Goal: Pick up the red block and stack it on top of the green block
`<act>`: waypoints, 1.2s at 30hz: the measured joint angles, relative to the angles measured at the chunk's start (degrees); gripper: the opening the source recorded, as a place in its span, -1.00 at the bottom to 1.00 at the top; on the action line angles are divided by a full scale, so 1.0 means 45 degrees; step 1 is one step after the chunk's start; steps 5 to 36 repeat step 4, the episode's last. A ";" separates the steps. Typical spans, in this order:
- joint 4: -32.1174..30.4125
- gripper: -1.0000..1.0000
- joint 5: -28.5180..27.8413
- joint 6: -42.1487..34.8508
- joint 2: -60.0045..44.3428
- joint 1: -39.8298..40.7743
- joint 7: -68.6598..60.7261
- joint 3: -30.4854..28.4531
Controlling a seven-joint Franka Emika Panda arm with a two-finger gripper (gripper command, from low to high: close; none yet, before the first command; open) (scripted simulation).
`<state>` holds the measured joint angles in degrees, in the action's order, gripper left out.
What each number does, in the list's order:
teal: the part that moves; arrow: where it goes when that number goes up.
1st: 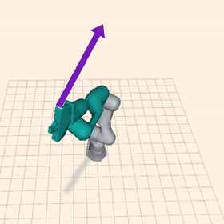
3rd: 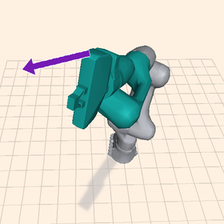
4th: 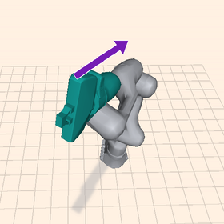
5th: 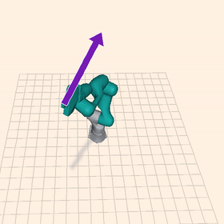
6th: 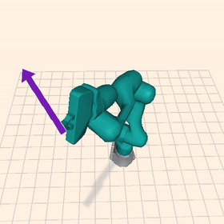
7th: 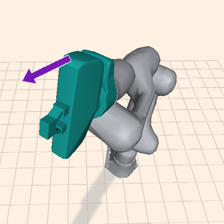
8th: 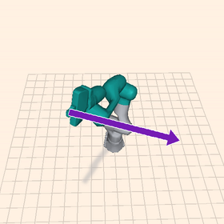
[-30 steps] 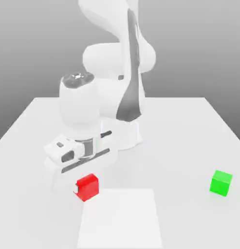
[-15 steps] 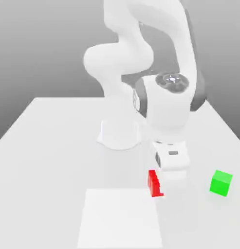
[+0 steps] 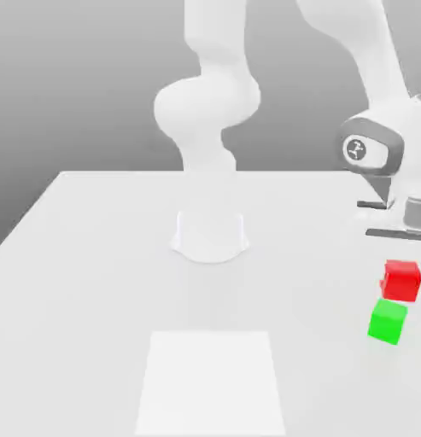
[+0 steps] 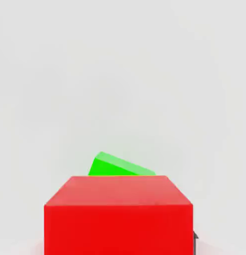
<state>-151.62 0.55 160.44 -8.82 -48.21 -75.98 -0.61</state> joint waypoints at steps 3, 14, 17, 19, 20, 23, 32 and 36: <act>0.0003 1.00 -0.0010 0.0260 -0.0274 0.0006 0.0007 -0.0008; 0.0003 1.00 -0.0010 0.0260 -0.0274 0.0006 0.0007 -0.0008; 0.0003 1.00 -0.0010 0.0260 -0.0274 0.0006 0.0007 -0.0008; 0.0003 1.00 -0.0010 0.0260 -0.0274 0.0006 0.0007 -0.0008; 0.0003 1.00 -0.0010 0.0260 -0.0274 0.0006 0.0007 -0.0008; 0.0003 1.00 -0.0010 0.0260 -0.0274 0.0006 0.0007 -0.0008; 0.0003 1.00 -0.0010 0.0260 -0.0274 0.0006 0.0007 -0.0008; 0.0003 1.00 -0.0010 0.0260 -0.0274 0.0006 0.0007 -0.0008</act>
